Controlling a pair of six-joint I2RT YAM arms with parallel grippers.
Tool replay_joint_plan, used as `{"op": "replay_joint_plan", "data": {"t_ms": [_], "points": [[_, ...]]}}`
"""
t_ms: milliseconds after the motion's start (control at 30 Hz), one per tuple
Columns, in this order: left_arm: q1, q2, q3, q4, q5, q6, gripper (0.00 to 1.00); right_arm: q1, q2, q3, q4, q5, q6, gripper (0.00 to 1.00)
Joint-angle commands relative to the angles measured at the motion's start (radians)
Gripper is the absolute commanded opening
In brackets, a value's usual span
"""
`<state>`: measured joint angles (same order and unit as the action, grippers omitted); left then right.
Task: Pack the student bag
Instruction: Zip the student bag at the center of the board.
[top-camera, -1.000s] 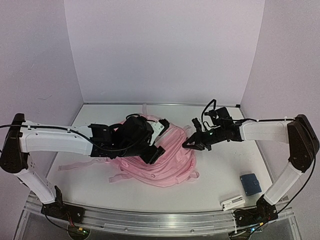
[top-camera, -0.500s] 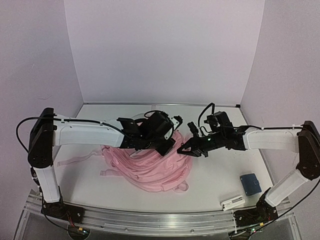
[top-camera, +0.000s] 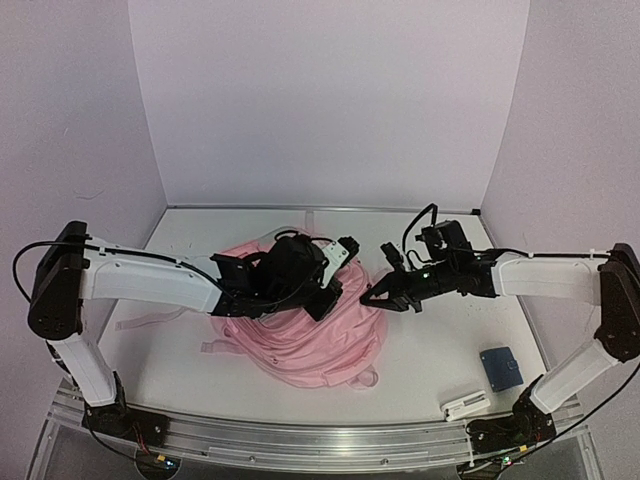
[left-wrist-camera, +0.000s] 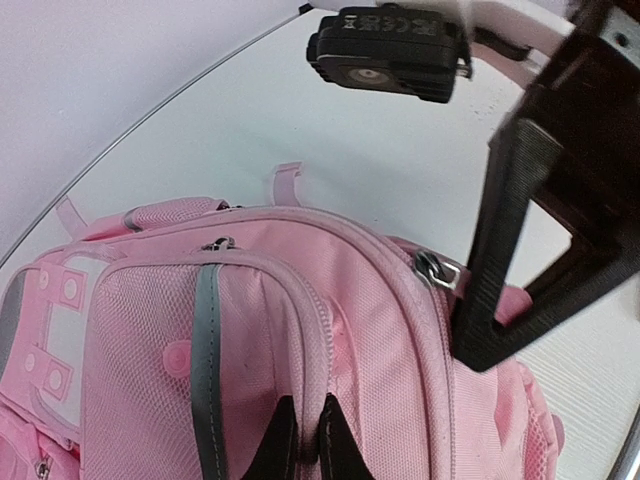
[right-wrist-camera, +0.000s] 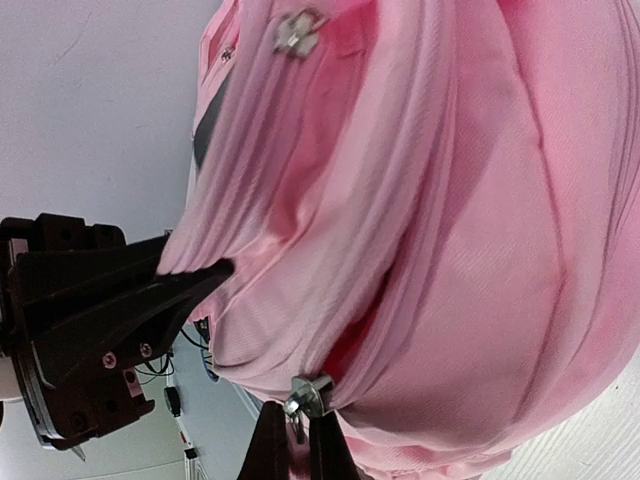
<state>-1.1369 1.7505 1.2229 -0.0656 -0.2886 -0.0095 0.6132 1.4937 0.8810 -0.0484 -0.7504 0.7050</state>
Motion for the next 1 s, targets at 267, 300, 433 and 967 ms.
{"op": "replay_joint_plan", "data": {"t_ms": [267, 300, 433, 967], "points": [[-0.074, -0.159, -0.131, -0.165, 0.083, 0.14, 0.0, -0.171, 0.126, 0.291, -0.169, 0.007, -0.264, 0.0], [-0.082, -0.158, -0.13, -0.169, 0.094, 0.142, 0.0, -0.174, 0.165, 0.32, -0.178, 0.008, -0.28, 0.0], [-0.114, -0.148, -0.117, -0.201, 0.124, 0.151, 0.0, -0.179, 0.318, 0.442, -0.191, -0.01, -0.335, 0.0], [-0.145, -0.153, -0.105, -0.243, 0.152, 0.135, 0.0, -0.254, 0.638, 0.814, -0.246, -0.179, -0.449, 0.08]]}}
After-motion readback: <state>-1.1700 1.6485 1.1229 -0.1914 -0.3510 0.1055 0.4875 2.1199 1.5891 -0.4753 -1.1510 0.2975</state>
